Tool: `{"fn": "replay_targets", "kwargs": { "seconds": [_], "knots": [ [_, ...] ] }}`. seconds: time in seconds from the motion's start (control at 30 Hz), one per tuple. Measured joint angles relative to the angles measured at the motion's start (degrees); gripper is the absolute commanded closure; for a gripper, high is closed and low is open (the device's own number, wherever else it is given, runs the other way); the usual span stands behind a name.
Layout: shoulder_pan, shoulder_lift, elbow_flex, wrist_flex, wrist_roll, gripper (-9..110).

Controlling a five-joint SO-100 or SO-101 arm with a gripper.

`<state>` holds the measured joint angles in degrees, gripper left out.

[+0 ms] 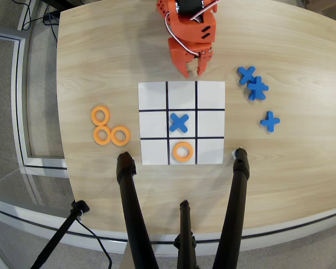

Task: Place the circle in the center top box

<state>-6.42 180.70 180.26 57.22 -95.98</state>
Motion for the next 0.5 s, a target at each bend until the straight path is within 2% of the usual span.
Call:
{"fn": "replay_targets", "kwargs": {
  "seconds": [0.27, 0.5],
  "knots": [
    [3.5, 10.3, 0.1, 13.6, -0.1, 102],
    [10.0, 11.5, 0.1, 16.3, 1.4, 101]
  ]
}}
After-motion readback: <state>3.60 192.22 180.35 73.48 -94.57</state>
